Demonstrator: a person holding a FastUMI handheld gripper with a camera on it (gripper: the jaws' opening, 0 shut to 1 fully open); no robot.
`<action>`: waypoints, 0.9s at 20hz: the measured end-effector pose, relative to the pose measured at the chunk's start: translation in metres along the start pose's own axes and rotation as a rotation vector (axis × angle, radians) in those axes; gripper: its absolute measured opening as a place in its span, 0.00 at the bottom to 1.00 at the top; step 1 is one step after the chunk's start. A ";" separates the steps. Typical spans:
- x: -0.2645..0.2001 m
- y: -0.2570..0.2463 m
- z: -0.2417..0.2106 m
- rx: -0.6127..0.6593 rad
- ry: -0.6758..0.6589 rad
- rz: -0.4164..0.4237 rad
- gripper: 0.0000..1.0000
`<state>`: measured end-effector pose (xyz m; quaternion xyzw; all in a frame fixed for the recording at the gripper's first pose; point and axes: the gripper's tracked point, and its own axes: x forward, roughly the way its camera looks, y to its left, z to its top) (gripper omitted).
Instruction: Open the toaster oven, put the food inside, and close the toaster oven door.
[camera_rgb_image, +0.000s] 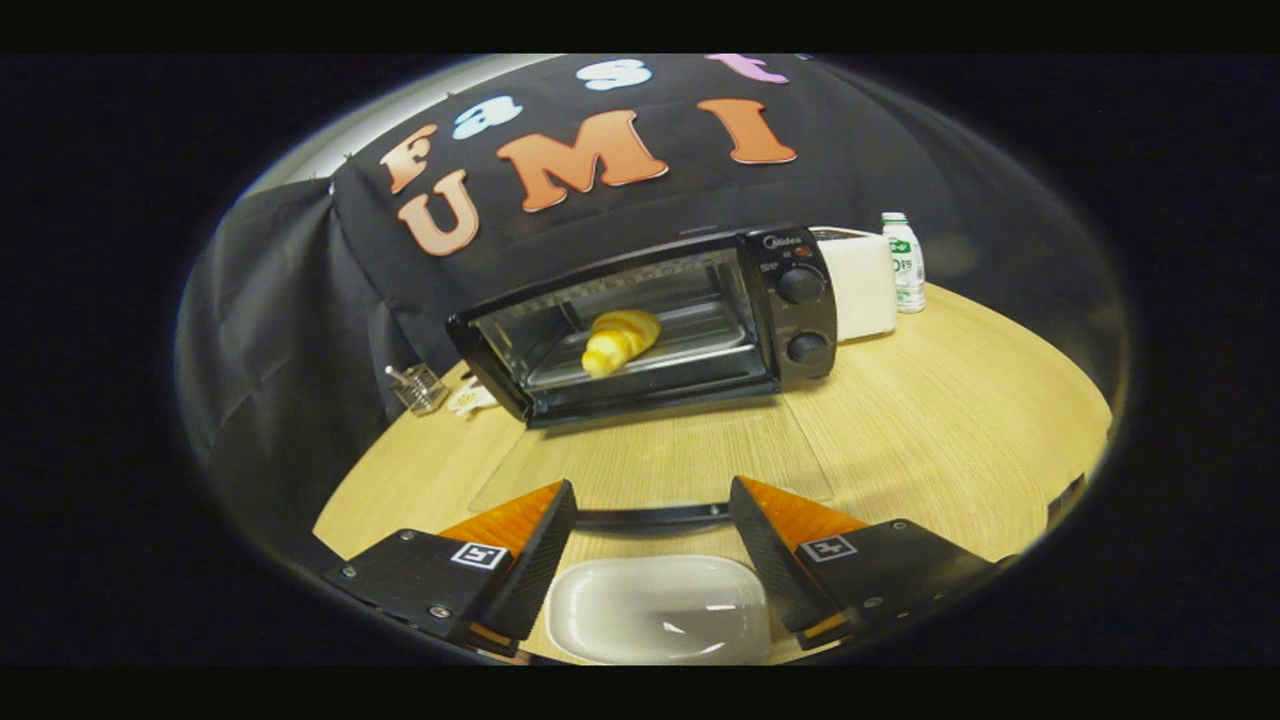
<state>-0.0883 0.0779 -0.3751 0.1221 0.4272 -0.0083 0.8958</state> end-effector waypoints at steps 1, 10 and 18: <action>-0.001 -0.001 -0.009 -0.023 0.024 0.000 0.91; 0.019 0.012 -0.033 -0.079 0.144 0.014 0.92; 0.012 0.019 -0.028 -0.138 0.112 0.015 0.93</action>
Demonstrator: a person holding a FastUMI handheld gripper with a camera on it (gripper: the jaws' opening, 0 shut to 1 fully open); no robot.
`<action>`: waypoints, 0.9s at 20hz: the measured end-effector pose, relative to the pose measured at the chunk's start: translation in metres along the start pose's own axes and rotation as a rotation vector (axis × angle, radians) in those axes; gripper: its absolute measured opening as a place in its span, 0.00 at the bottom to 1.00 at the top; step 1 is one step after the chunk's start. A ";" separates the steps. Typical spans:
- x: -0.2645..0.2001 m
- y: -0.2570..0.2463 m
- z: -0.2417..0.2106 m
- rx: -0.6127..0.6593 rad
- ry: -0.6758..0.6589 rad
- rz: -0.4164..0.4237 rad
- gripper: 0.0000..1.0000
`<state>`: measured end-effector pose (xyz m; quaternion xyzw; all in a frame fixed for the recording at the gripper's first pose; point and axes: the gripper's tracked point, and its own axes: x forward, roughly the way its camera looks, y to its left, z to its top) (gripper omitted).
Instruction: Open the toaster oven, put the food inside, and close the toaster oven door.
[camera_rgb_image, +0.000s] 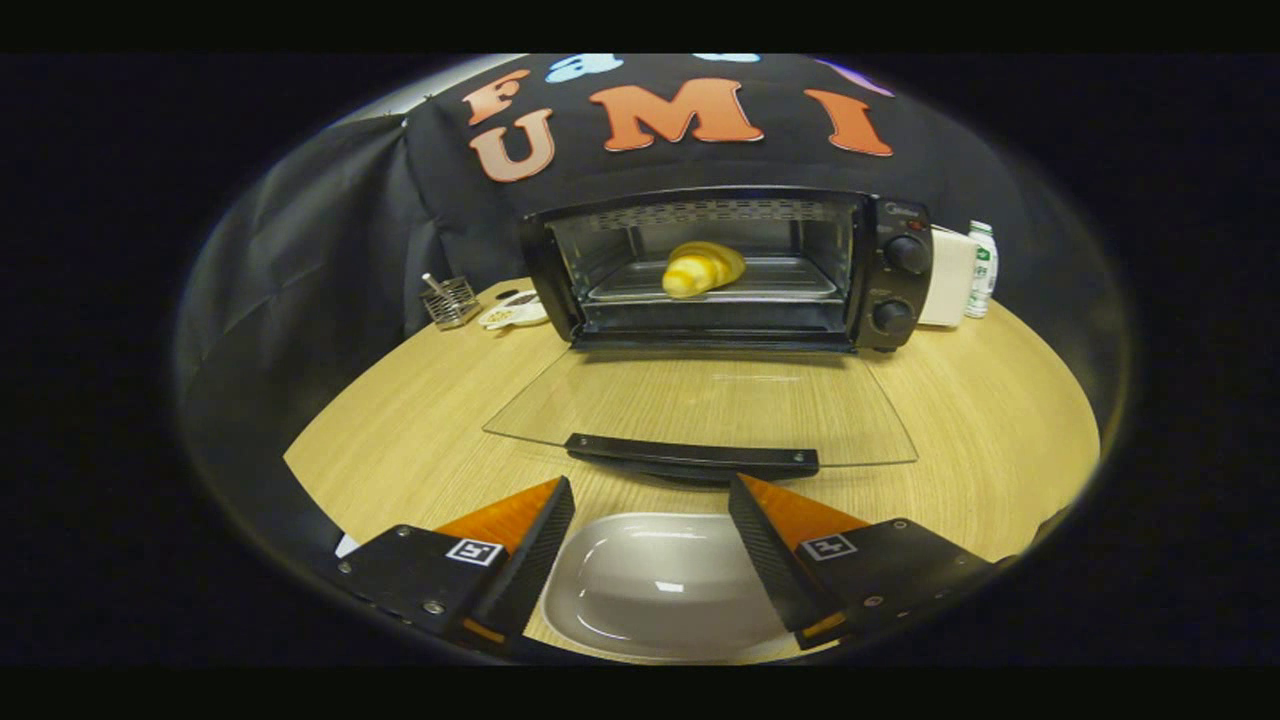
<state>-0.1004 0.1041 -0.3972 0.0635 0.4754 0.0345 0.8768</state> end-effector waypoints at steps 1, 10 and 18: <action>0.001 -0.008 -0.002 0.031 0.010 -0.015 0.92; 0.020 0.002 -0.011 0.092 0.091 0.058 0.93; 0.021 0.011 0.035 0.018 -0.029 0.039 0.93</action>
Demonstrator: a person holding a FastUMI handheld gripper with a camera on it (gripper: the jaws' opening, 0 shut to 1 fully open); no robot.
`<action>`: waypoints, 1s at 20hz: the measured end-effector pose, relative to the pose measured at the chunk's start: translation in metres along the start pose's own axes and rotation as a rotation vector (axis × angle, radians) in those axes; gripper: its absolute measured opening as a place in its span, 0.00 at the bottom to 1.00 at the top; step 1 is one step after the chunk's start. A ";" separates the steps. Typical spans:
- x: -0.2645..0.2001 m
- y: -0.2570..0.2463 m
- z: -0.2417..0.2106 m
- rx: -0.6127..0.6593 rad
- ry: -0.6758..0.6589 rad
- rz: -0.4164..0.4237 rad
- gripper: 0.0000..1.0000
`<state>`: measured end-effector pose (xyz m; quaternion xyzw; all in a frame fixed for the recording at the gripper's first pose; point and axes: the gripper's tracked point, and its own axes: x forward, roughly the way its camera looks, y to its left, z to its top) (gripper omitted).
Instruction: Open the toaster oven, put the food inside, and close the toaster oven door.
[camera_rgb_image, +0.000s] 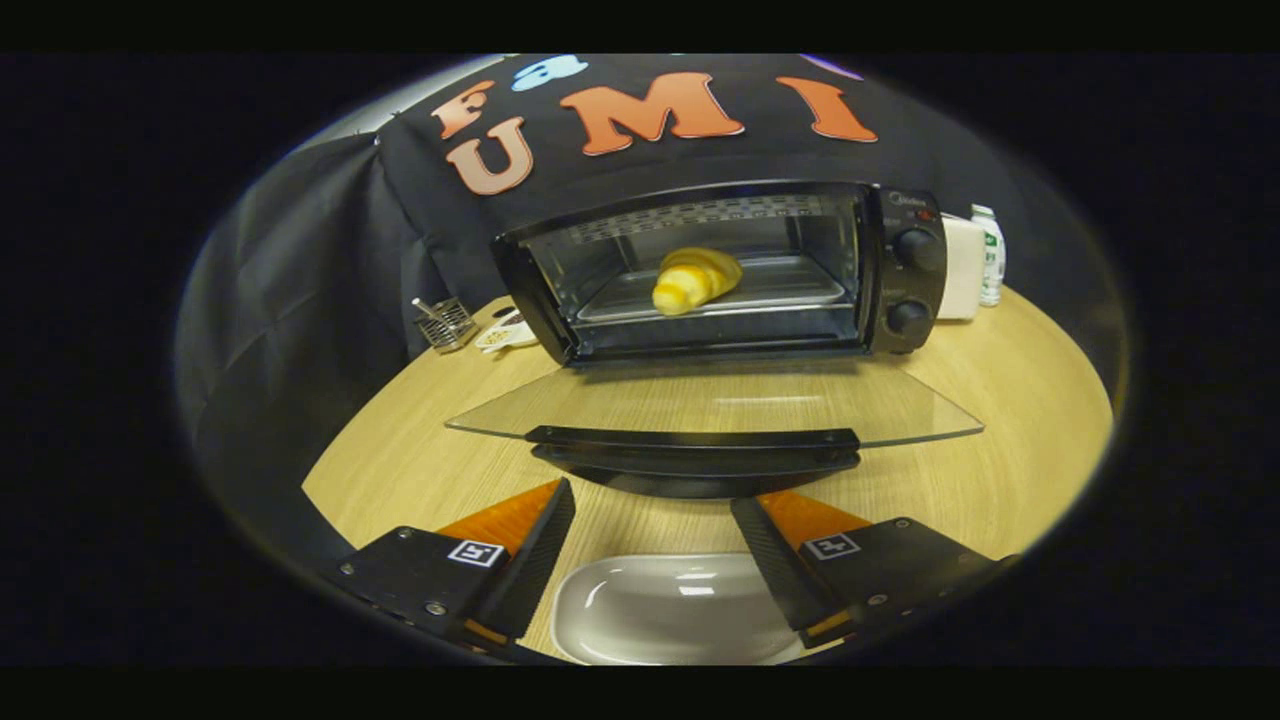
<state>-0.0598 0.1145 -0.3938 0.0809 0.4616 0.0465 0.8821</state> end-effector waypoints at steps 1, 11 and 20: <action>0.004 -0.003 0.006 -0.005 -0.007 -0.017 0.93; 0.028 -0.012 0.067 -0.063 -0.109 -0.137 0.93; 0.045 -0.025 0.110 0.010 -0.174 -0.168 0.92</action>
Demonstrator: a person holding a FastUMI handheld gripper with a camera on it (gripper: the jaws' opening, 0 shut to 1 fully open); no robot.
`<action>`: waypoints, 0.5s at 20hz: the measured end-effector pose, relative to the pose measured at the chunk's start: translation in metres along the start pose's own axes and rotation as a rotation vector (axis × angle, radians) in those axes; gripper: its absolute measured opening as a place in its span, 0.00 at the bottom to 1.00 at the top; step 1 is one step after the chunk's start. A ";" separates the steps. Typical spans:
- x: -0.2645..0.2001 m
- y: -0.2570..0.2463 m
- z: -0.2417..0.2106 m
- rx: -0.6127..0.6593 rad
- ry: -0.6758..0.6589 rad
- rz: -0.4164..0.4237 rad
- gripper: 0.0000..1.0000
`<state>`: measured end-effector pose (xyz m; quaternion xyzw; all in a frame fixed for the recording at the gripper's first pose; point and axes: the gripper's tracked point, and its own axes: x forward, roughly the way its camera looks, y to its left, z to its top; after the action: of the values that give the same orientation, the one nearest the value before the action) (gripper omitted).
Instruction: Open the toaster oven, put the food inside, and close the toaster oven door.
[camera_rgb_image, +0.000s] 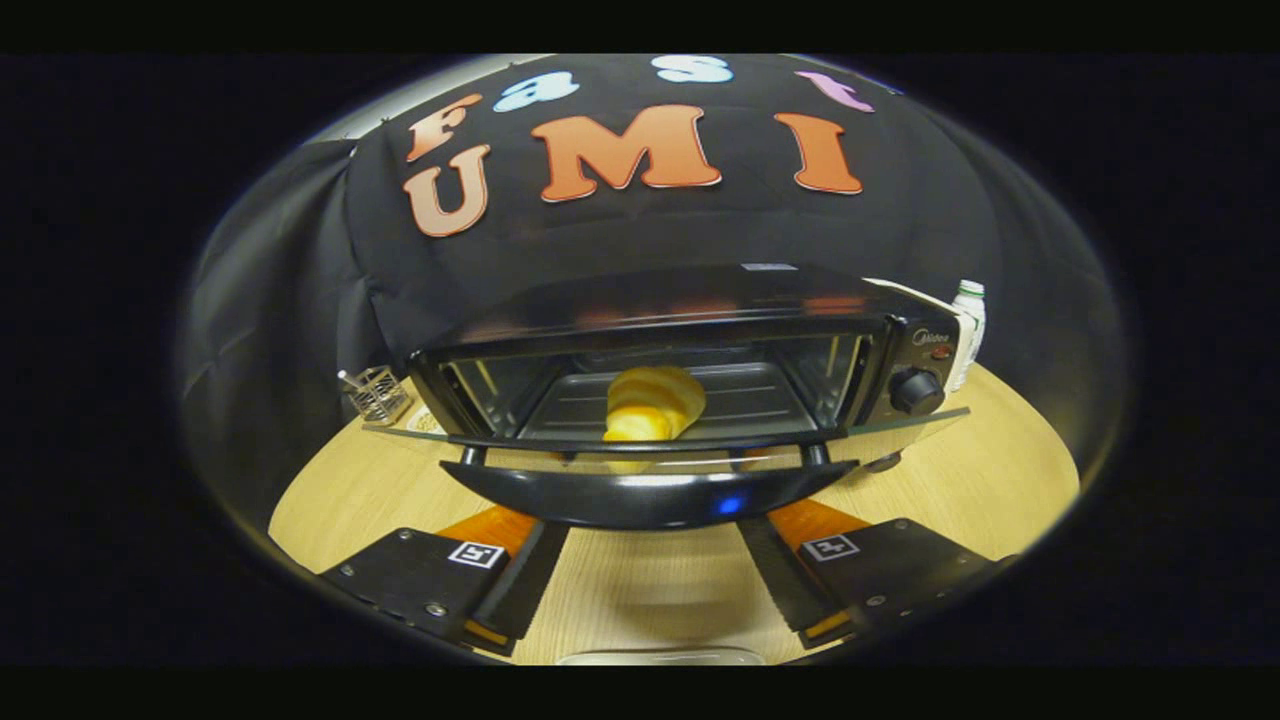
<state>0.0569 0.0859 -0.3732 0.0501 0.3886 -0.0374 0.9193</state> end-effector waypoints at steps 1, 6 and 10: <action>0.003 -0.004 0.007 -0.003 -0.016 -0.017 0.93; 0.021 -0.012 0.027 0.011 -0.050 -0.063 0.93; 0.027 -0.011 0.034 0.008 -0.050 -0.073 0.93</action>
<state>0.0989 0.0704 -0.3693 0.0386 0.3670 -0.0737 0.9265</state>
